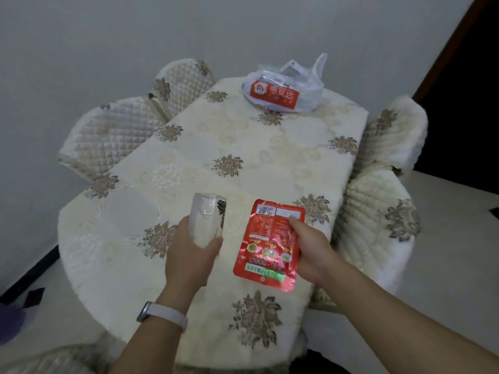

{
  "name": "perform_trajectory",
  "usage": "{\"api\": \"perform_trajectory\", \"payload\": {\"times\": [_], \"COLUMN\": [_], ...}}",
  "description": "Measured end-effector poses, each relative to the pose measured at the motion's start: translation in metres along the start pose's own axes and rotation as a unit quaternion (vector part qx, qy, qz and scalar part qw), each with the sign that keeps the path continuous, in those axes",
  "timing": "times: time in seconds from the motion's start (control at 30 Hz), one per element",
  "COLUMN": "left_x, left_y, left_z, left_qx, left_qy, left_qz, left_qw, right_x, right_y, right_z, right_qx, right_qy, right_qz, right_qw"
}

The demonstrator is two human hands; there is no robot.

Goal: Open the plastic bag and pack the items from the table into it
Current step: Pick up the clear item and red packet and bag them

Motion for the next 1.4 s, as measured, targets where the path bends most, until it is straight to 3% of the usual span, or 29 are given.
{"api": "perform_trajectory", "payload": {"times": [0.4, 0.57, 0.77, 1.13, 1.4], "left_x": [-0.063, -0.098, -0.153, -0.207, -0.162], "left_y": [0.109, 0.185, 0.279, 0.399, 0.45], "left_z": [0.097, 0.172, 0.285, 0.451, 0.574], "left_qx": [0.009, 0.004, 0.011, 0.005, -0.007], "left_qy": [-0.065, -0.068, -0.12, -0.242, -0.297], "left_qz": [0.067, 0.101, 0.158, 0.252, 0.283], "left_qw": [0.996, 0.993, 0.98, 0.937, 0.912], "right_x": [-0.067, -0.105, -0.149, -0.192, -0.15], "right_y": [-0.06, -0.115, -0.174, -0.231, -0.286], "right_z": [-0.121, -0.215, -0.349, -0.525, -0.601], "right_qx": [-0.104, -0.17, -0.164, -0.063, -0.061], "right_qy": [-0.018, 0.022, 0.079, 0.221, 0.311], "right_qz": [-0.127, -0.187, -0.233, -0.248, -0.211], "right_qw": [0.986, 0.967, 0.955, 0.941, 0.925]}}
Point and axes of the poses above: each hand's wrist, its own x-axis towards the middle knuckle, its own z-axis out of the palm, y = z × x, the point moved 7 cm from there along x, towards the middle knuckle, and after that the axes turned 1 degree about -x, right-handed, at the moved point
